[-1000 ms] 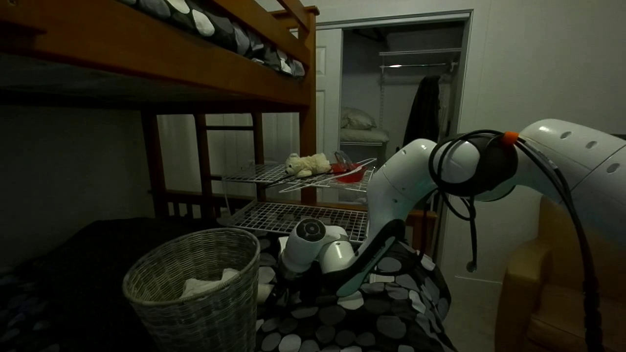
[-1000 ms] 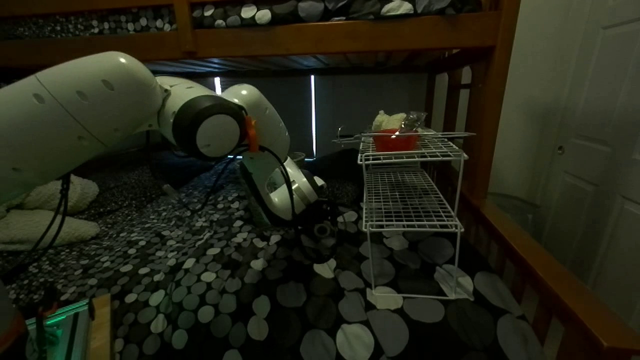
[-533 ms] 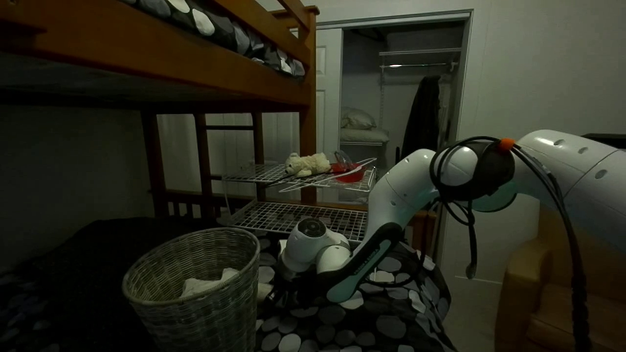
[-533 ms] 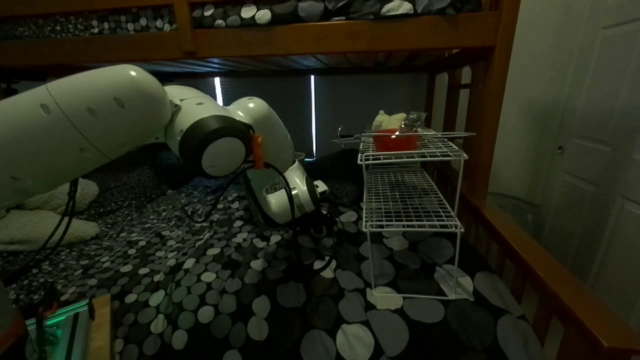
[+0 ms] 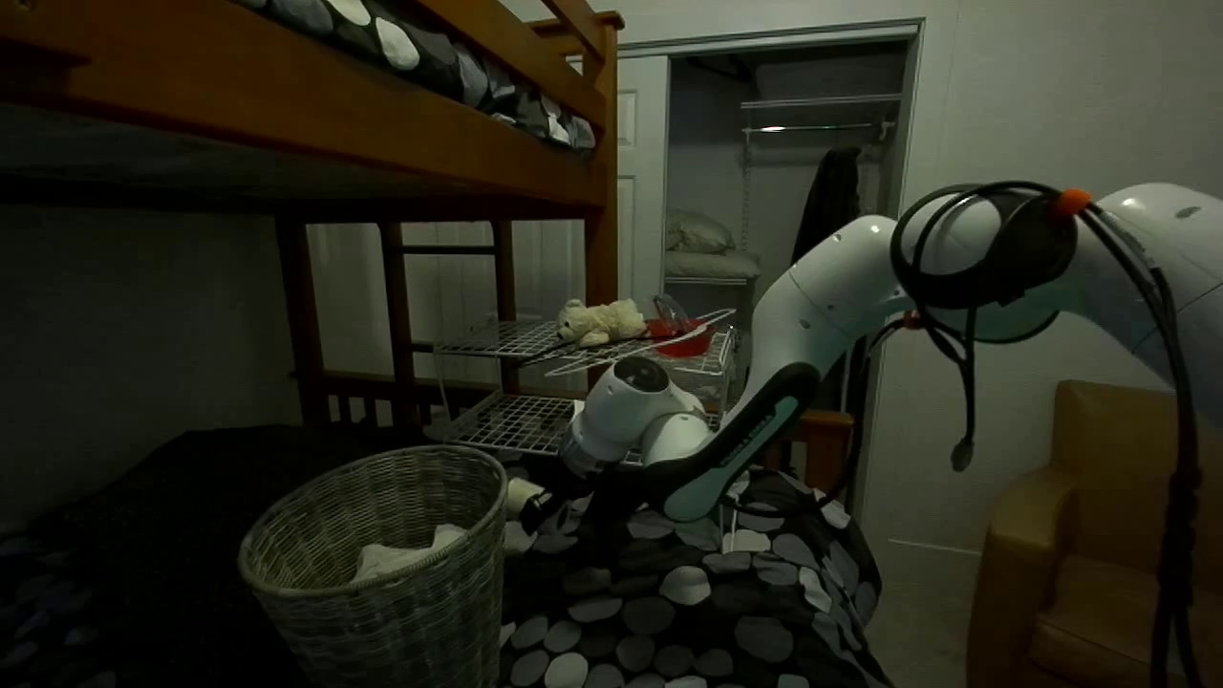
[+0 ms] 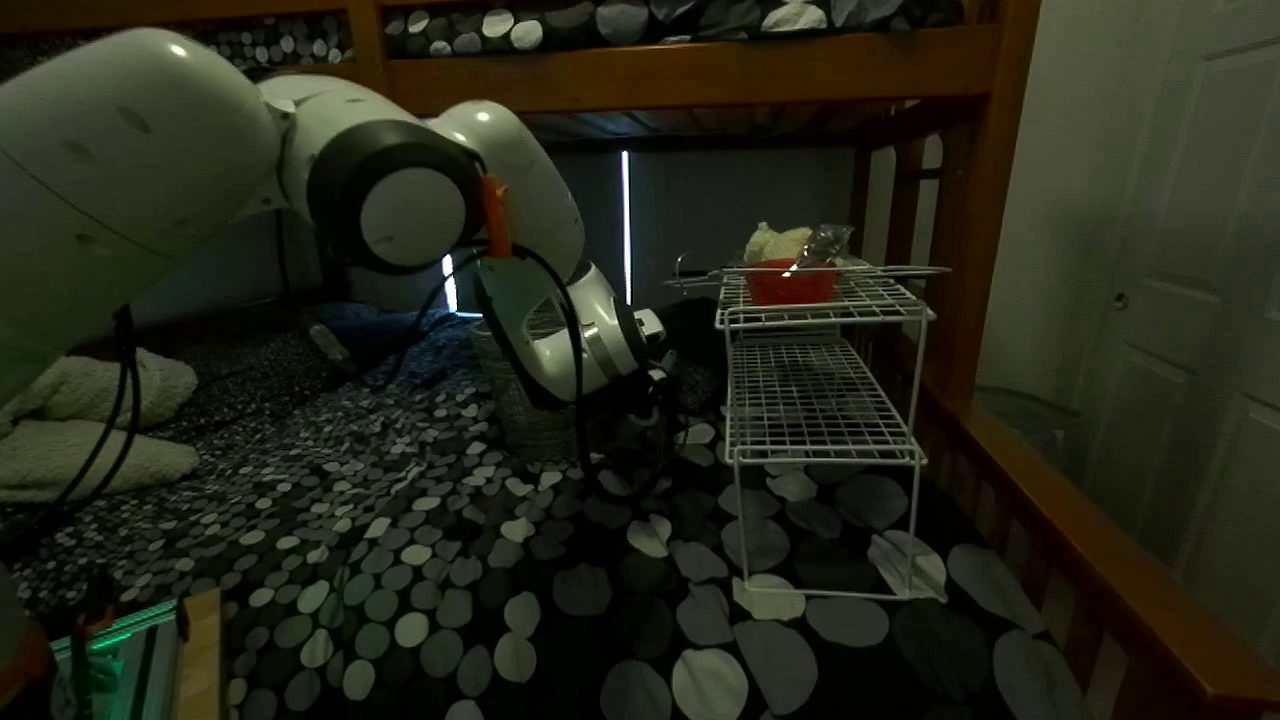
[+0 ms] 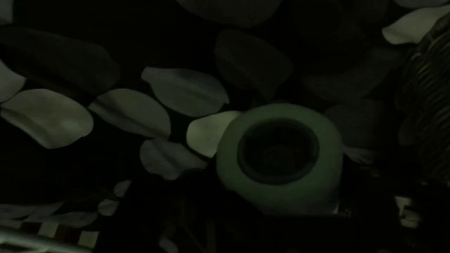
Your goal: Put the lint roller onto the rack
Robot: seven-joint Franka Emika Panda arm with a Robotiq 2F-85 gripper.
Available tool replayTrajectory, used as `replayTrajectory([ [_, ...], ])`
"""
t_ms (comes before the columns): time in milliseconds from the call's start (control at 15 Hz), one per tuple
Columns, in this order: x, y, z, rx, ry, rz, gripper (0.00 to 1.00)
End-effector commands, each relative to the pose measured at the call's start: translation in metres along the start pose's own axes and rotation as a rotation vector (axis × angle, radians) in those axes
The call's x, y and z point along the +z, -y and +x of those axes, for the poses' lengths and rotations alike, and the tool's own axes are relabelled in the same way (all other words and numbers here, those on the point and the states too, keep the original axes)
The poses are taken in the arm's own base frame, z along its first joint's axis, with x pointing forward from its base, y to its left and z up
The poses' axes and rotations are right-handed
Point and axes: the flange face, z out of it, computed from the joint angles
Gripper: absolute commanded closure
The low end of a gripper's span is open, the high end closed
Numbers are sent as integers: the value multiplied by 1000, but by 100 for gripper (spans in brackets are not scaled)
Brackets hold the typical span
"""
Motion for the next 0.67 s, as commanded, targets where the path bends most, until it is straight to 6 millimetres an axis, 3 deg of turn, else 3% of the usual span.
replayTrajectory([
  [0, -71, -13, -4, 136, -9, -86, 57],
  [200, -116, -8, -14, 245, -12, -162, 57],
  [467, -172, 13, -32, 376, -48, -269, 57],
  [600, -194, 20, -58, 445, -54, -347, 57],
])
